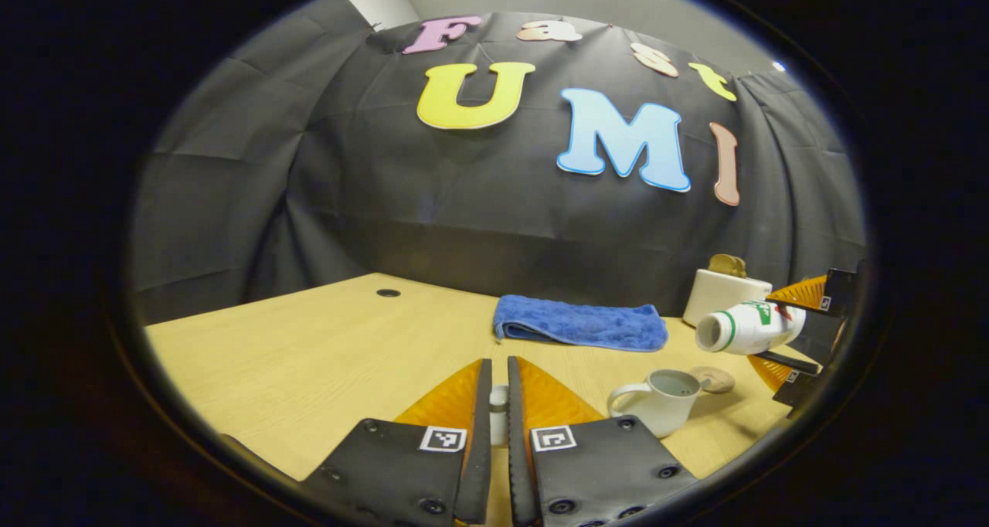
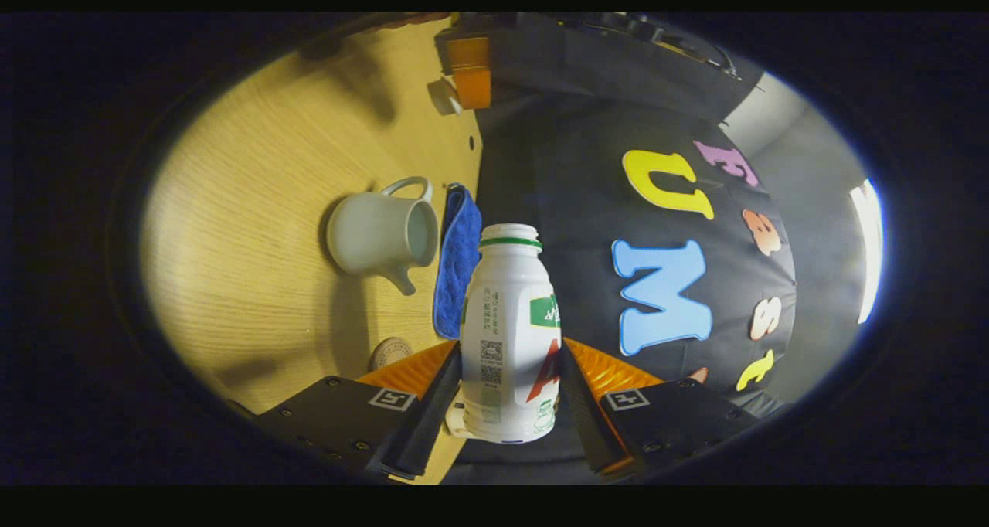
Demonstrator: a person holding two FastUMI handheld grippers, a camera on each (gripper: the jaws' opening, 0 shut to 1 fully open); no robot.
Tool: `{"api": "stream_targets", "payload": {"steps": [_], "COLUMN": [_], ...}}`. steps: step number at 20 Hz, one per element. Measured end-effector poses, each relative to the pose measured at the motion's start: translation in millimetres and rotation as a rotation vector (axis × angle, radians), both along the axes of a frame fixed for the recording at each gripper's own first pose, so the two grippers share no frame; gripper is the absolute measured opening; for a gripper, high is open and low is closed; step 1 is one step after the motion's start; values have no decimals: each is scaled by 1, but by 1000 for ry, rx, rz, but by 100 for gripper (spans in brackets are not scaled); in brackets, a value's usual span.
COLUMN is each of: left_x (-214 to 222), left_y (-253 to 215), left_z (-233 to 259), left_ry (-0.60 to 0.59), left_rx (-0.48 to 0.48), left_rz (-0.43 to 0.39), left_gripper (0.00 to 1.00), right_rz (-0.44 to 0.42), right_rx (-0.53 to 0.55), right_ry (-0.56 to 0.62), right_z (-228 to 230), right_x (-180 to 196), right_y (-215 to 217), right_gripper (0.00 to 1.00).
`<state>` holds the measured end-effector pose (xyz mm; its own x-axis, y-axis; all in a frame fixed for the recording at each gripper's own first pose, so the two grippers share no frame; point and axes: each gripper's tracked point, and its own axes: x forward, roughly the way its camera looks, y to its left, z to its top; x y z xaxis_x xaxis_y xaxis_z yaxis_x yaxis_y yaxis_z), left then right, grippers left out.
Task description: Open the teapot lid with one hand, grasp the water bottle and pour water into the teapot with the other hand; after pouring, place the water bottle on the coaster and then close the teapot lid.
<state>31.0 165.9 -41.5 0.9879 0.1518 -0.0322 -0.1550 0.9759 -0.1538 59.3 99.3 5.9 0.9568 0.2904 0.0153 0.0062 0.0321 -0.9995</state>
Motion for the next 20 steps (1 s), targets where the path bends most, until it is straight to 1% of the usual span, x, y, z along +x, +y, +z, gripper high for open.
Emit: {"api": "stream_targets", "payload": {"steps": [4, 5, 6, 7, 9, 11, 14, 17, 18, 20], "left_x": [0, 1, 0, 1, 0, 2, 1, 0, 0, -3], "left_y": [-1, -1, -1, 0, -1, -2, -11, -36, -44, -55], "left_z": [0, 2, 2, 2, 2, 0, 2, 18, 25, 30], "left_ry": [-1, -3, -6, -10, -11, -5, 0, -23, -34, -48], "left_rx": [10, 9, 7, 1, -20, -33, -25, -2, 8, 29], "left_rz": [-2, -2, 0, -1, -9, -13, -27, -87, -109, -149], "left_gripper": [21, 17, 17, 13, 21, 20, 20, 21, 17, 17], "right_rz": [-16, -23, -30, -36, -49, -64, -84, -99, -100, -99], "right_rx": [194, 236, 279, 321, 384, 440, 548, 643, 673, 733], "right_ry": [34, 38, 46, 58, 68, 69, 84, 98, 103, 115], "right_z": [1, 3, 5, 5, 7, 10, 9, 10, 10, 12], "right_x": [-4, -5, -6, -8, -8, -9, -9, -11, -12, -13], "right_y": [-2, -4, -5, -9, -14, -20, -28, -31, -31, -32], "right_gripper": [74, 74, 74, 74, 73, 74, 74, 74, 74, 74]}}
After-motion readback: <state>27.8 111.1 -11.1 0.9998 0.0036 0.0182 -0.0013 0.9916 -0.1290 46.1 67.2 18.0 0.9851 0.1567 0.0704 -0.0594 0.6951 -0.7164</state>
